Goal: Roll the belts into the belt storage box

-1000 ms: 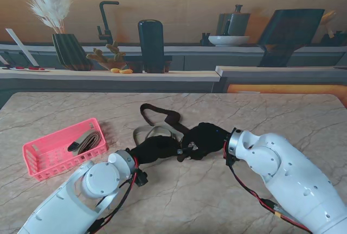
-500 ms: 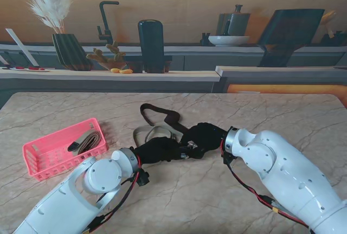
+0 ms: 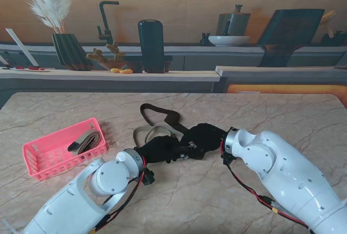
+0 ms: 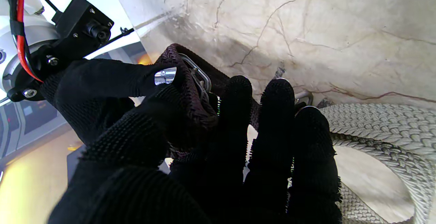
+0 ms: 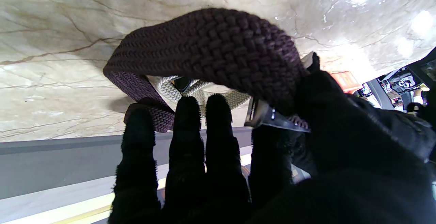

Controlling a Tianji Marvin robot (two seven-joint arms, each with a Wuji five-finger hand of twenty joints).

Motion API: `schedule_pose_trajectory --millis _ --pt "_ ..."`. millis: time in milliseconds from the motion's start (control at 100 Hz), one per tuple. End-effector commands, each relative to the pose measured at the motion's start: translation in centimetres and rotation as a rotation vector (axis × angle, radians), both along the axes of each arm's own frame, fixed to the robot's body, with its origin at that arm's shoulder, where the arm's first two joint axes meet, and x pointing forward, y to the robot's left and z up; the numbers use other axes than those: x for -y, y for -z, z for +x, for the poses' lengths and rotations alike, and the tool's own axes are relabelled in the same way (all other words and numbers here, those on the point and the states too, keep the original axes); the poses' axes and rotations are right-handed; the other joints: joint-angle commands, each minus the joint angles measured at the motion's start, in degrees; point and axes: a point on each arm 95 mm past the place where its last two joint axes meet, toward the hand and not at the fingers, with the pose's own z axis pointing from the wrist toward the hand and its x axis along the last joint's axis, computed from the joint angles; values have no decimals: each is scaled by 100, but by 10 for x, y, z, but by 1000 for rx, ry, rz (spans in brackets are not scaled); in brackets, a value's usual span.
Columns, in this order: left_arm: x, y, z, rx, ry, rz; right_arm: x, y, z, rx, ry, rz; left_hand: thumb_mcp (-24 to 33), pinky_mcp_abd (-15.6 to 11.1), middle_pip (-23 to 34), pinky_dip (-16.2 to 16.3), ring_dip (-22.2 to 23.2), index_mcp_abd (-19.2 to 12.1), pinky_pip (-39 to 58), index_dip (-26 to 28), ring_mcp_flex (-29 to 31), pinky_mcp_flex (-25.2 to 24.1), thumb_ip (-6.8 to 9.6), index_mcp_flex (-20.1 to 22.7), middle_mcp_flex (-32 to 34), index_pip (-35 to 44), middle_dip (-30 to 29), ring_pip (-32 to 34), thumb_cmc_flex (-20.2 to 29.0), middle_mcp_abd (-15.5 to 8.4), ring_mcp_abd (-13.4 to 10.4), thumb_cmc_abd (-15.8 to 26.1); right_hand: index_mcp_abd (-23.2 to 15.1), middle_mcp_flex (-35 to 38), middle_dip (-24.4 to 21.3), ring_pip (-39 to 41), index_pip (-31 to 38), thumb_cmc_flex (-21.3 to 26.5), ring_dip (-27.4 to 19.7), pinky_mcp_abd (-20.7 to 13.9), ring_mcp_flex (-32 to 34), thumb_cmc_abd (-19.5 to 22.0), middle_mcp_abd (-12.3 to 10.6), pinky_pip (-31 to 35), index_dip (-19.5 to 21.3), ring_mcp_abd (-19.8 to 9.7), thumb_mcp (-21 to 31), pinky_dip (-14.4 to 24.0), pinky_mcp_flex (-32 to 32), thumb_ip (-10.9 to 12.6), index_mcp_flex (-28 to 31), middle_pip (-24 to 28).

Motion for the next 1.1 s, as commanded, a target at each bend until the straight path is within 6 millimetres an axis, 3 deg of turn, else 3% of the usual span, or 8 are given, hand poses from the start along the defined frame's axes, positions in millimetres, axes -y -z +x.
schedule_pose_trajectory --millis 0,210,350,540,630,790,900,1090 --pt "9 6 -4 -34 0 -38 -8 -5 -3 17 -12 21 755 42 297 167 130 -804 411 162 304 232 -105 302 283 682 80 257 47 -18 -153 -242 -947 105 50 -58 353 239 88 71 -94 676 76 -112 174 16 206 135 -42 373 150 -132" --pt "12 18 -2 -154 -85 -165 -3 -10 -3 38 31 36 1774 64 578 221 220 -879 816 326 779 743 182 432 627 938 355 658 -368 66 -307 -803 -976 170 85 -19 185 189 120 70 -27 763 154 -110 -67 42 -34 161 -20 383 -64 -85" --pt "15 24 0 -219 -151 -261 0 -13 -3 63 62 53 1879 14 670 197 247 -977 879 545 813 789 187 310 603 1035 486 734 -428 29 -394 -807 -717 137 116 15 8 -64 184 104 -11 621 247 -124 -565 121 -443 223 -21 492 -694 -82" --pt "18 31 -1 -296 -191 -351 5 -19 -3 127 117 78 1782 -8 652 196 285 -1019 879 766 677 654 140 177 480 976 593 707 -288 36 -384 -649 -398 74 130 103 -488 -387 294 134 53 564 287 -112 -602 187 -542 292 12 546 -1142 -27" --pt "19 32 -2 -319 -198 -372 8 -21 -4 171 159 86 1677 -36 564 177 263 -984 827 804 631 618 93 130 437 890 590 627 -192 43 -363 -559 -176 -6 118 138 -1228 -677 346 143 56 713 314 -130 -249 229 -562 343 1 630 -1297 31" --pt "20 31 -4 -340 -207 -412 11 -26 -6 245 245 115 1146 -125 393 120 266 -986 652 902 430 414 -22 -64 246 720 621 461 194 42 -341 -238 124 -156 125 239 -1777 -926 403 144 35 881 411 -101 -201 339 -810 349 25 688 -1722 149" --pt "21 31 -5 -340 -217 -429 14 -29 -8 292 304 145 575 -154 283 111 276 -946 554 919 304 306 -138 -201 109 612 606 340 594 40 -323 34 299 -210 137 357 -1867 -990 449 123 53 921 493 -25 -177 386 -973 357 80 674 -1821 298" --pt "20 29 -7 -324 -239 -443 21 -31 -13 341 409 175 -229 -198 248 95 270 -990 480 952 232 236 -131 -384 -8 603 454 238 1055 -13 -311 401 813 -104 211 942 -1879 -942 695 125 242 998 595 307 -103 470 -1171 360 264 693 -1637 830"
